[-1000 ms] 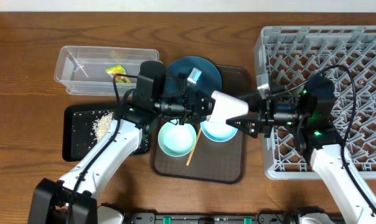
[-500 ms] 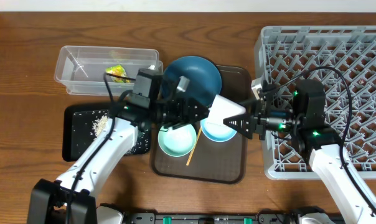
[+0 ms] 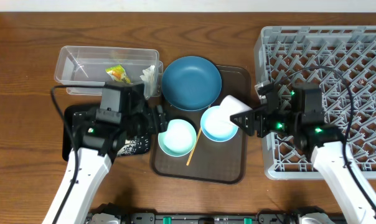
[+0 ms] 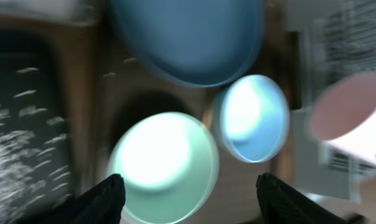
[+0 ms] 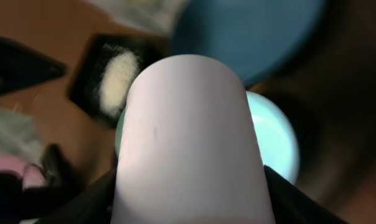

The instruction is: Sort waste into correct bins and load items into the dishwasher rack

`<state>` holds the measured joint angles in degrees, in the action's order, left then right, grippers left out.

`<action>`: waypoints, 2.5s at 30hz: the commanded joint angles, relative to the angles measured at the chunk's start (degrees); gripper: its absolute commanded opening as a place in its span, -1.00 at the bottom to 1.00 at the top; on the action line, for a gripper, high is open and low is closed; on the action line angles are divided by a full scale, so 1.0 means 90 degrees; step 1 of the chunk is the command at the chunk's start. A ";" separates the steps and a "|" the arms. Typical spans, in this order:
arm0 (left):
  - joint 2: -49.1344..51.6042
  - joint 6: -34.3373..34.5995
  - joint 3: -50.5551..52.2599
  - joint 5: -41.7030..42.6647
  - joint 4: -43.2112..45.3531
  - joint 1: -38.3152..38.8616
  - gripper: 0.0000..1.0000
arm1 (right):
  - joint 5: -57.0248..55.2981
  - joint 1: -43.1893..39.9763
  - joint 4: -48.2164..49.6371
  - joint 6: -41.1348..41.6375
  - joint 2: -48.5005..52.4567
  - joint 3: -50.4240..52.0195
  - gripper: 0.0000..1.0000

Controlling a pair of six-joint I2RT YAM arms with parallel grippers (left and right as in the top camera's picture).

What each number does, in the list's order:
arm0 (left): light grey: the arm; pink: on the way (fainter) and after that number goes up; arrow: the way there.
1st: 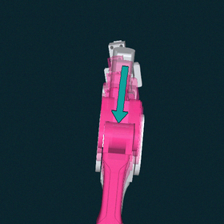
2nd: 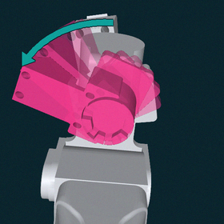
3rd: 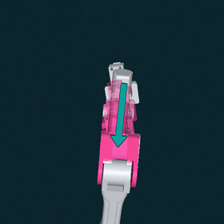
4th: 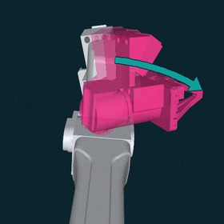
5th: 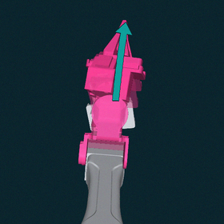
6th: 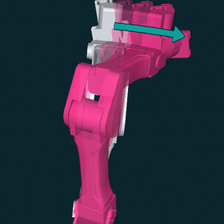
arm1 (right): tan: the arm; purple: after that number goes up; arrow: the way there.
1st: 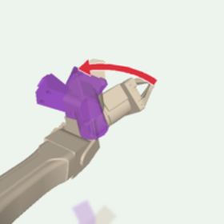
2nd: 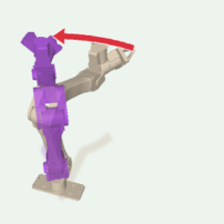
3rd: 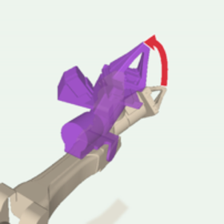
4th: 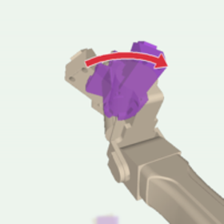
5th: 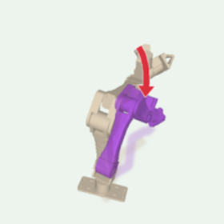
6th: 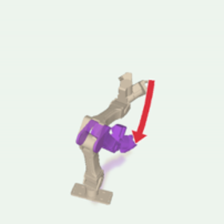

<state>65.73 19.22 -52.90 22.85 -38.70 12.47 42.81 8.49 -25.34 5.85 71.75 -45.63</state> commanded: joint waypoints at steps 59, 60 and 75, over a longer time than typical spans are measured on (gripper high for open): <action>-0.0053 -0.0109 -0.0066 -0.1950 -0.0862 -0.2062 0.91 | -0.4862 -0.5569 -0.4296 0.1090 0.1821 -0.3954 -0.98; -0.0053 -0.0112 -0.0066 -0.1948 -0.0862 -0.2062 0.91 | -0.4821 -0.5588 -0.4439 0.1086 0.1948 -0.4165 -0.98; -0.0053 -0.0109 -0.0066 -0.1950 -0.0862 -0.2062 0.93 | -0.4898 -0.5979 -0.6137 0.0991 0.3704 -0.6788 -0.98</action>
<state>65.14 18.15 -52.97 5.98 -46.30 -5.85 -0.86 -43.09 -79.77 14.66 102.54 -105.93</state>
